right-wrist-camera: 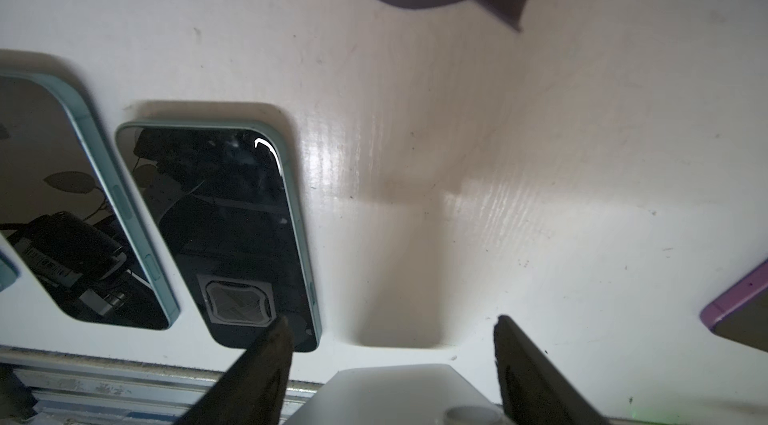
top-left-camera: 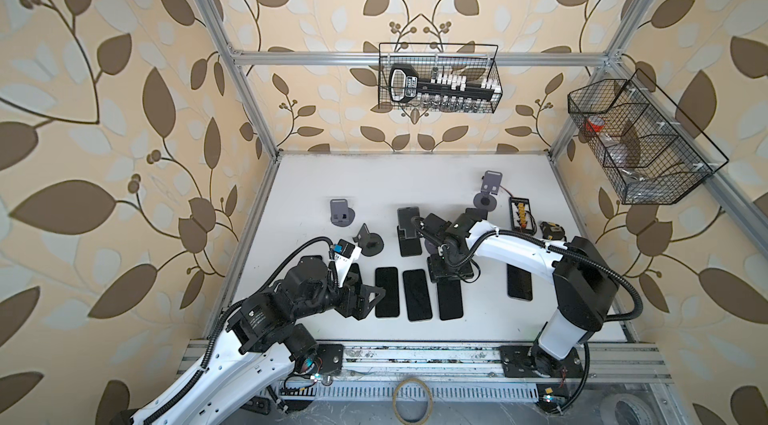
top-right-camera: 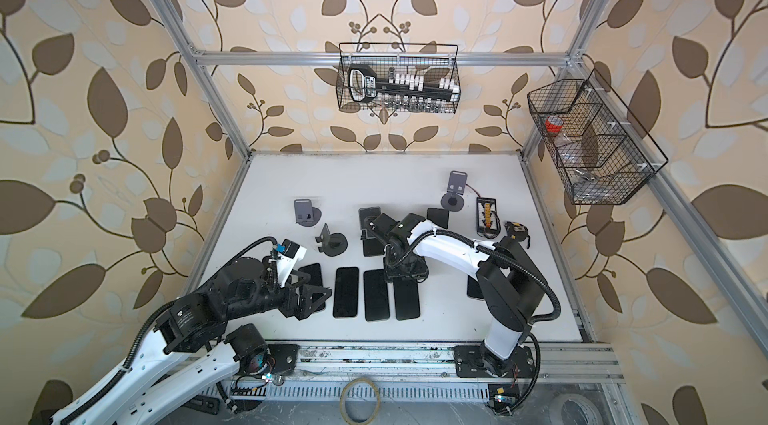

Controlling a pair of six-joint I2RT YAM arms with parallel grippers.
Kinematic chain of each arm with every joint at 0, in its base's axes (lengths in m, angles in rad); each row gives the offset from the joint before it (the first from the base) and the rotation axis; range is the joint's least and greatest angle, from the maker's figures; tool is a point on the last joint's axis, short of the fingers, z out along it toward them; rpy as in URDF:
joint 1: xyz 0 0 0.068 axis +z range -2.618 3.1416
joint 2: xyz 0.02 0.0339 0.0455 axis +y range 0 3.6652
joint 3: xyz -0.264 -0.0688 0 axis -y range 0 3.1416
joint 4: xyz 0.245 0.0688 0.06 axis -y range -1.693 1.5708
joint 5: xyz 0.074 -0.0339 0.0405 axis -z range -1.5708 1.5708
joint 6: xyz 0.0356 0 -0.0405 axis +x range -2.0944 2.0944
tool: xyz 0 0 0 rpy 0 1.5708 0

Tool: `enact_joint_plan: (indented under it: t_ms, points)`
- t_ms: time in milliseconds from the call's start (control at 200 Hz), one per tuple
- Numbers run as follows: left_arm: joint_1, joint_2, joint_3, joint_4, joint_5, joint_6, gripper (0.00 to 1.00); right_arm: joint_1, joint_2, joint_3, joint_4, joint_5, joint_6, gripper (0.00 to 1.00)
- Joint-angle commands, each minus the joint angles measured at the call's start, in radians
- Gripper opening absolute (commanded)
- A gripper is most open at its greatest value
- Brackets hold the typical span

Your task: Remove the phone from the phone stand

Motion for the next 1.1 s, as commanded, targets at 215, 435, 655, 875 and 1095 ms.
enact_joint_plan:
  t_ms: [215, 435, 655, 875, 1095]
  points:
    - [0.001, -0.079, -0.025, 0.009, -0.041, -0.014, 0.96, 0.008, 0.046, 0.084, -0.035, -0.037, -0.03, 0.57]
    - [0.001, -0.02, -0.017, 0.023, 0.008, 0.001, 0.93, 0.009, 0.043, 0.114, -0.05, -0.006, -0.045, 0.57]
    - [0.0, -0.013, -0.011, 0.02, 0.022, -0.009, 0.92, 0.008, 0.011, 0.104, -0.067, 0.002, -0.035, 0.57]
    - [0.0, -0.014, 0.026, -0.01, -0.003, -0.053, 0.92, 0.008, -0.008, 0.116, -0.08, 0.015, -0.032, 0.57]
    - [0.001, -0.012, 0.03, 0.037, 0.001, -0.053, 0.91, 0.008, -0.004, 0.116, -0.084, 0.033, -0.037, 0.57]
